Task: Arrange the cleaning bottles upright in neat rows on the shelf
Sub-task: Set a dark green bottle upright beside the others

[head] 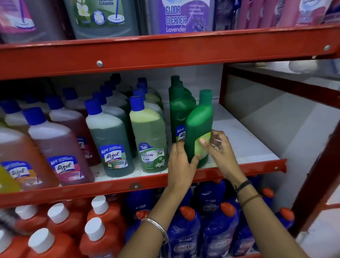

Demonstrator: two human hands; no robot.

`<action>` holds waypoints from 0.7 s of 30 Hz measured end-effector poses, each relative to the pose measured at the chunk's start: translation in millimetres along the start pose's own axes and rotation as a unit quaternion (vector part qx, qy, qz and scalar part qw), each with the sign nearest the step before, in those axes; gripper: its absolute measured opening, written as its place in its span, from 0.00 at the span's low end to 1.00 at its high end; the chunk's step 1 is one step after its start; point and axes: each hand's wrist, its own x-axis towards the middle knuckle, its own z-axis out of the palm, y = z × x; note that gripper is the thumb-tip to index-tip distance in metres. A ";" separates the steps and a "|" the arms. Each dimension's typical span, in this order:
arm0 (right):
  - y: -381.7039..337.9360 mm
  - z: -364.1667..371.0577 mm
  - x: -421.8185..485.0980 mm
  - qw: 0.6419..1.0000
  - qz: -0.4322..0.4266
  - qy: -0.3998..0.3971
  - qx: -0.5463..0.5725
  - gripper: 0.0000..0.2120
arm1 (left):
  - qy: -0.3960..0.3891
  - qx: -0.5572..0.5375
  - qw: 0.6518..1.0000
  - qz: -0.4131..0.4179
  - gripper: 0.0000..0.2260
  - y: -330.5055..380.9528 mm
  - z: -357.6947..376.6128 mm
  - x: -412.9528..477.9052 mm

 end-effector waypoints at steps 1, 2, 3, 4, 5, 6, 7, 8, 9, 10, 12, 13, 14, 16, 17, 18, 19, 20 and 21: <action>-1.7 4.8 -2.1 0.999 0.005 0.006 -0.043 0.22 | 0.007 0.000 1.000 0.004 0.20 0.8 -1.0 -1.5; -4.1 10.5 -3.8 0.996 0.008 0.008 -0.088 0.26 | 0.011 -0.003 1.000 0.011 0.18 1.0 -1.3 -3.7; -5.8 16.4 -5.3 0.992 0.006 0.013 -0.125 0.29 | 0.011 -0.009 1.000 0.022 0.16 0.6 -2.0 -6.5; -6.2 21.4 -6.0 0.988 0.002 0.024 -0.151 0.31 | 0.010 -0.021 0.999 0.037 0.13 -0.8 -3.1 -9.0; -6.9 24.4 -7.2 0.986 -0.003 0.041 -0.160 0.32 | 0.010 -0.035 0.998 0.051 0.09 -2.8 -5.2 -11.1; -6.5 25.5 -7.9 0.987 -0.006 0.055 -0.153 0.31 | 0.007 -0.046 0.997 0.061 0.06 -5.3 -8.0 -12.6; -6.5 25.1 -9.1 0.989 -0.011 0.062 -0.131 0.29 | 0.003 -0.051 0.996 0.066 0.05 -7.4 -11.0 -13.8; -7.2 24.5 -10.7 0.992 -0.016 0.060 -0.109 0.25 | -0.003 -0.051 0.997 0.065 0.06 -9.9 -13.6 -14.1; -7.2 22.8 -11.9 0.994 -0.020 0.052 -0.094 0.21 | -0.012 -0.054 0.997 0.057 0.09 -11.7 -15.0 -13.8; -7.6 21.1 -12.7 0.995 -0.022 0.041 -0.086 0.18 | -0.022 -0.059 0.997 0.043 0.12 -12.4 -15.9 -12.7; -8.0 19.1 -11.6 0.997 -0.021 0.015 -0.074 0.15 | -0.046 -0.068 0.996 0.017 0.19 -12.6 -16.8 -9.9; -8.0 18.6 -10.5 0.998 -0.023 0.002 -0.061 0.14 | -0.058 -0.068 0.996 0.007 0.22 -12.0 -17.3 -8.7; -7.7 18.2 -9.3 0.999 -0.022 -0.010 -0.037 0.12 | -0.068 -0.067 0.995 -0.002 0.25 -11.3 -17.4 -7.5; -6.9 17.0 -7.9 0.999 -0.019 -0.027 0.006 0.10 | -0.079 -0.069 0.994 -0.014 0.29 -10.5 -16.4 -5.9; -5.7 16.3 -6.6 0.999 -0.015 -0.033 0.020 0.09 | -0.078 -0.070 0.994 -0.018 0.30 -10.6 -15.7 -6.3; -4.2 15.4 -4.6 0.999 -0.007 -0.038 0.036 0.09 | -0.072 -0.069 0.995 -0.022 0.30 -10.3 -15.3 -7.4; -2.3 13.2 -1.9 0.998 0.006 -0.046 0.052 0.08 | -0.064 -0.067 0.995 -0.027 0.29 -10.1 -14.8 -8.9; -1.4 10.7 1.5 0.996 0.019 -0.057 0.060 0.08 | -0.055 -0.063 0.996 -0.029 0.29 -9.7 -14.7 -10.2; -0.7 7.6 5.2 0.996 0.029 -0.070 0.056 0.08 | -0.052 -0.060 0.996 -0.029 0.29 -9.6 -14.8 -11.0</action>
